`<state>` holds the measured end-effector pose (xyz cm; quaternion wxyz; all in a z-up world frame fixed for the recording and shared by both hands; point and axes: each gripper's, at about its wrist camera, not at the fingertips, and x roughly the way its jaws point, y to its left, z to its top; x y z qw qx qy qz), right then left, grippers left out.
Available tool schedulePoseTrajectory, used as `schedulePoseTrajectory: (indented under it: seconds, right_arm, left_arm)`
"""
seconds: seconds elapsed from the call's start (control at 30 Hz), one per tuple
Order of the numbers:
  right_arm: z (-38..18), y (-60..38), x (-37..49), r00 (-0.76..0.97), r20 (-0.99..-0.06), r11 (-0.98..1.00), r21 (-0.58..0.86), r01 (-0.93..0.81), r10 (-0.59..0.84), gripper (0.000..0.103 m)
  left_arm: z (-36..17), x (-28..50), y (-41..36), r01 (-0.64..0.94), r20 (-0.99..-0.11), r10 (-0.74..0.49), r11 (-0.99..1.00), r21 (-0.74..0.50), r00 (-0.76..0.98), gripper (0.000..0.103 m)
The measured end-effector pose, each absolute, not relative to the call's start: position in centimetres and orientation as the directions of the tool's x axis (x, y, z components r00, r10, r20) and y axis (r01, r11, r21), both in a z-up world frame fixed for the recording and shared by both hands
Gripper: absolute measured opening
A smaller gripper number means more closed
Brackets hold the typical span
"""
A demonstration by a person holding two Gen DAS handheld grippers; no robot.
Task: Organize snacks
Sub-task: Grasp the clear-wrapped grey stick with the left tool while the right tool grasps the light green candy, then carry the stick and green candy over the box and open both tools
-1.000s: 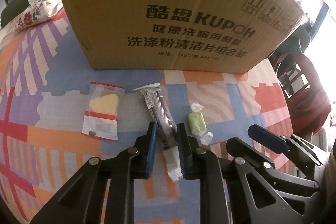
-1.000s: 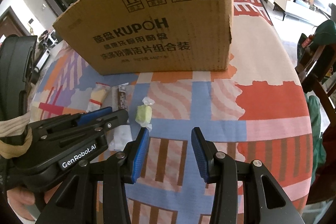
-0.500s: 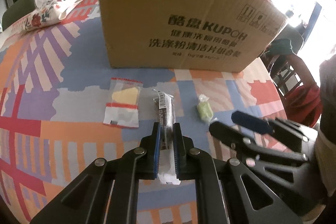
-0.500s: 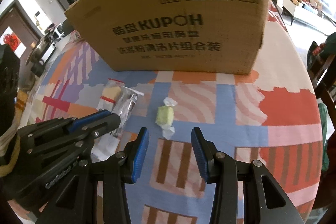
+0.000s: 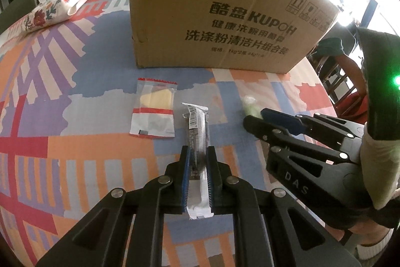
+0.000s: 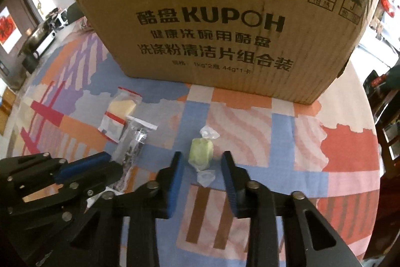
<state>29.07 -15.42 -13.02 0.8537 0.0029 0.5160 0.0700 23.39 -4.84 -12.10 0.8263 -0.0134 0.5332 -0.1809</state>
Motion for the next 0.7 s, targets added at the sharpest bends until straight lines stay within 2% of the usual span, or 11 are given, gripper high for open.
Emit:
schedulePoseTrajectory:
  seconds: [0.1,0.3,0.43,0.53,0.7]
  right_arm:
    - [-13.0,-15.6,29.0,0.461,-0.878,0.990,0.086,-0.112,0.128,0.021]
    - [-12.8,-16.7,27.9,0.465,-0.872,0.988,0.120,-0.093,0.150,0.021]
    - [-12.5,-17.1,27.5,0.473,-0.867,0.987,0.132,-0.088,0.158,0.021]
    - [-12.4,-17.1,27.3,0.477,-0.864,0.987,0.134,-0.090,0.161,0.021]
    - [-12.3,-17.5,26.9,0.477,-0.864,0.987,0.140,-0.084,0.163,0.021]
  left_arm:
    - [-12.1,23.6,-5.0,0.286,-0.880,-0.309,0.935,-0.211,0.361,0.015]
    - [-12.3,23.8,-5.4,0.289,-0.886,-0.308,0.934,-0.211,0.347,0.030]
    - [-12.5,24.0,-6.1,0.296,-0.891,-0.283,0.938,-0.180,0.355,0.029]
    - [-12.8,24.0,-6.4,0.297,-0.895,-0.283,0.937,-0.183,0.344,0.021]
    - [-12.7,23.8,-6.2,0.294,-0.890,-0.280,0.939,-0.177,0.361,0.018]
